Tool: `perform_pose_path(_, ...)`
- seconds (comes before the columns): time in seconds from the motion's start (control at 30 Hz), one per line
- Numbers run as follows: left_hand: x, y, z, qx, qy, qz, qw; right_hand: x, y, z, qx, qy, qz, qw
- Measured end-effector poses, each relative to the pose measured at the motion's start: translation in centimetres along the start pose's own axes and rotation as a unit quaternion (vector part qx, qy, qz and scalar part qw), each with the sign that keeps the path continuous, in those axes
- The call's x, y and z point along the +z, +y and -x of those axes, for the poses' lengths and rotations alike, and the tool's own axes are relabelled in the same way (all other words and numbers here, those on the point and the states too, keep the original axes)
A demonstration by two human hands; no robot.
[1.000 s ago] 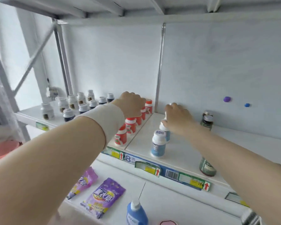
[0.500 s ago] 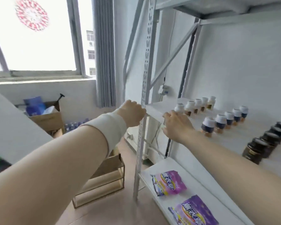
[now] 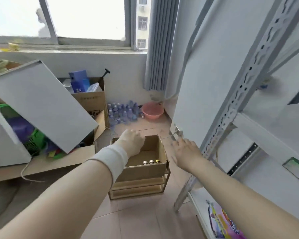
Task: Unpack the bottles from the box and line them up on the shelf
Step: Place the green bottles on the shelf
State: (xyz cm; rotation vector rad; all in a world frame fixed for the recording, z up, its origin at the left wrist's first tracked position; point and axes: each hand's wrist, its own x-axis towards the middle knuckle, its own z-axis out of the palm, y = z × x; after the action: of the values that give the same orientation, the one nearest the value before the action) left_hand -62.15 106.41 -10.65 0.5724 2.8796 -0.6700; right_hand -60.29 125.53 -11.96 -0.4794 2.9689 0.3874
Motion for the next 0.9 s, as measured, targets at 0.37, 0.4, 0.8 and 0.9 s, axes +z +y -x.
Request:
perform_pose_path(0.37,14.5,-2.6,-14.6,-0.029,-0.146,0.177,0.973,10.2,0.3,-19.3,-0.072,-0.157,-0.028,0.985)
perform_pose_path(0.4,16.1,-3.0,-16.0,-0.036,-0.159,0.201,0.966,11.3,-0.1,-21.2,-0.072,-0.170,-0.043,0.982)
perform_pose_path(0.8,34.8,0.6,-31.6,-0.071,-0.365,0.431,0.822,29.8,-3.3,-35.2,0.067,-0.370,-0.220,0.900)
perform_pose_path(0.9,37.8,2.7,-33.9,-0.113,-0.396,0.492,0.767,33.4,-3.6,-37.2,0.098,-0.392,-0.250,0.880)
